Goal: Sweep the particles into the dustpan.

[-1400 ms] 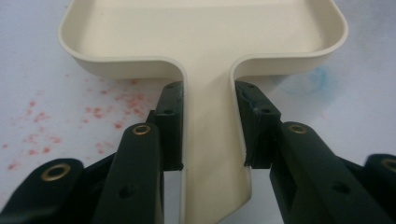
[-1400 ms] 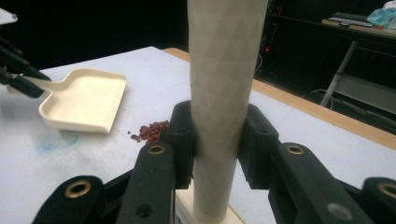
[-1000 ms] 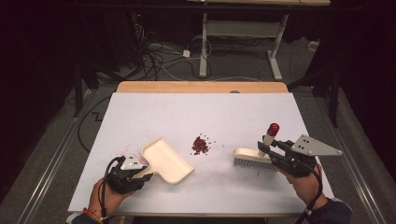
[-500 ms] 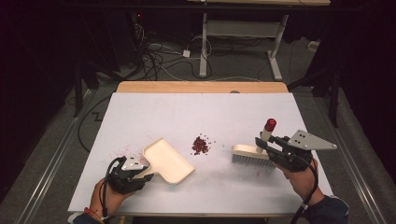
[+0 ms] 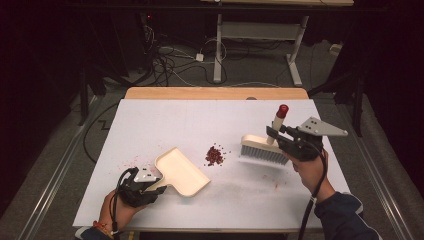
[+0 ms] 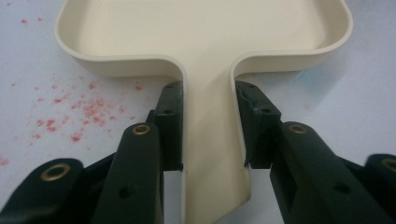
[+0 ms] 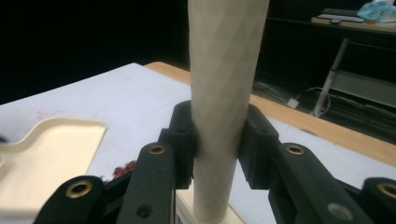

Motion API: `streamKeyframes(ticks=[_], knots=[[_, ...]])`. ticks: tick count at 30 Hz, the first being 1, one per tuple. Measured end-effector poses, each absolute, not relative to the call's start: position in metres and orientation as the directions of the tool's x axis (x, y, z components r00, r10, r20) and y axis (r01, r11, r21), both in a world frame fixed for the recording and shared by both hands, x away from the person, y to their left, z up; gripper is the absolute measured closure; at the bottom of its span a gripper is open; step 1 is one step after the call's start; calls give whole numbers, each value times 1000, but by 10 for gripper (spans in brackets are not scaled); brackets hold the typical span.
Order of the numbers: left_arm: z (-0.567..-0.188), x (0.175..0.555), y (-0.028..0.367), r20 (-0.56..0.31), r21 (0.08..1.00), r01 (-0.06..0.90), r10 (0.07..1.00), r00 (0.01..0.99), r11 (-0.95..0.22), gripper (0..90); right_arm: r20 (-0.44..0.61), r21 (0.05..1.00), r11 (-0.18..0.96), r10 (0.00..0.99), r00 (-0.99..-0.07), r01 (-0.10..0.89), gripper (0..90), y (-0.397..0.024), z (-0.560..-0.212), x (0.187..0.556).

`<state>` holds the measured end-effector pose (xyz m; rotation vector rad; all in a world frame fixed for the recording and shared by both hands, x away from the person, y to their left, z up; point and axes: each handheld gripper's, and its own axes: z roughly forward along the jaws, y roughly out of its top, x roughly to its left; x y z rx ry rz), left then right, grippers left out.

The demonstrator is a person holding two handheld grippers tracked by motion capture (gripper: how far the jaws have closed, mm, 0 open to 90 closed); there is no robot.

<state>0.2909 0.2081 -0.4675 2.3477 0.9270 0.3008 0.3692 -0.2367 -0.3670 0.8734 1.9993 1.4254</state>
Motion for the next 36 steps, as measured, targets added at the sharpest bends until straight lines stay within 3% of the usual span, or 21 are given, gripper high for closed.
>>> streamKeyframes(ticks=[16, 22, 36], knots=[[-470, 294, 202, -10, 599, 548, 680, 733, -583, 638, -58, 941, 236, 820, -569, 244, 702, -165, -384, 447], [-474, 292, 198, -10, 598, 554, 686, 728, -579, 638, -97, 936, 273, 805, -586, 220, 702, -135, -399, 439], [-475, 297, 183, -11, 594, 567, 700, 714, -570, 637, -102, 943, 283, 743, -662, 173, 684, -112, -410, 393]])
